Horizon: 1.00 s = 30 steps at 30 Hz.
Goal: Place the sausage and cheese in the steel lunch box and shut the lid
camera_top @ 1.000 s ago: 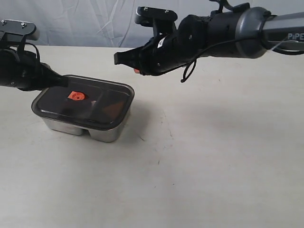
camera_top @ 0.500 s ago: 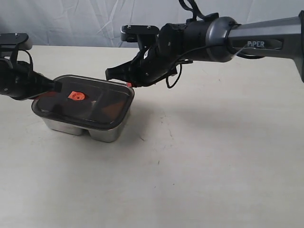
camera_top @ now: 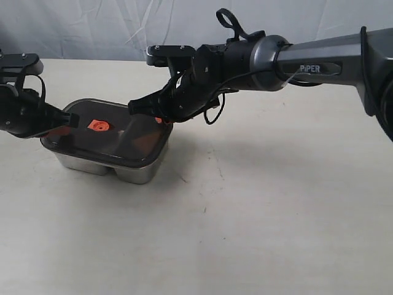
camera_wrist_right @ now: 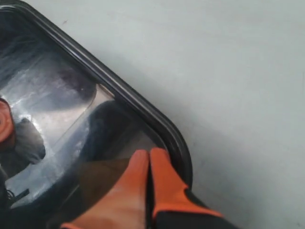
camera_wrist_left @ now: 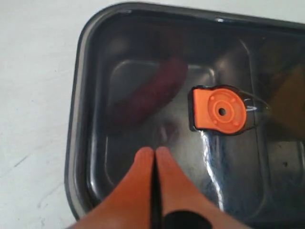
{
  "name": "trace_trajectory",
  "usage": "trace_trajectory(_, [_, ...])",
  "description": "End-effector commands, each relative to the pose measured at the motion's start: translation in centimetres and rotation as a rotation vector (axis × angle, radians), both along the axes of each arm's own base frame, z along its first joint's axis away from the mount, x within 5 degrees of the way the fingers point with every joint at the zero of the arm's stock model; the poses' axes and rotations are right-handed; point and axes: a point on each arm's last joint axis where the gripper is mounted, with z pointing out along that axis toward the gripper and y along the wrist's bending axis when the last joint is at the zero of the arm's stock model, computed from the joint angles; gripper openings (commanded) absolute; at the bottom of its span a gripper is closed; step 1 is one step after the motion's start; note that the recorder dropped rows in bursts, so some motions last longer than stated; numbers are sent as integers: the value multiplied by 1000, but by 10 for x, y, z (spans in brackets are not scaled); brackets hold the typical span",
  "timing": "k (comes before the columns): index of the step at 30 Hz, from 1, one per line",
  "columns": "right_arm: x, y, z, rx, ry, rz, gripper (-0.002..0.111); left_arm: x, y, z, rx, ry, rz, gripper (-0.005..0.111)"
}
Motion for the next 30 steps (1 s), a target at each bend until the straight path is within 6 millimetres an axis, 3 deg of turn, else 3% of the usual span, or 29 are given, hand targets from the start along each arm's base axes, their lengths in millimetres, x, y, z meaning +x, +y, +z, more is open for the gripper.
trace_trajectory(1, [-2,1,-12,-25,27,9,-1,3,3,-17,16,59,15,0])
trace_trajectory(12, [-2,0,-12,-31,36,11,-1,5,3,-50,17,162,18,0])
trace_trajectory(22, [-6,-1,-39,-91,116,18,-1,4,1,-52,2,179,14,0])
trace_trajectory(26, [-6,-1,-28,-81,107,21,-1,4,1,-52,-3,185,9,0])
trace_trajectory(30, [-13,-2,4,-57,89,40,-1,4,1,-52,-4,187,8,0])
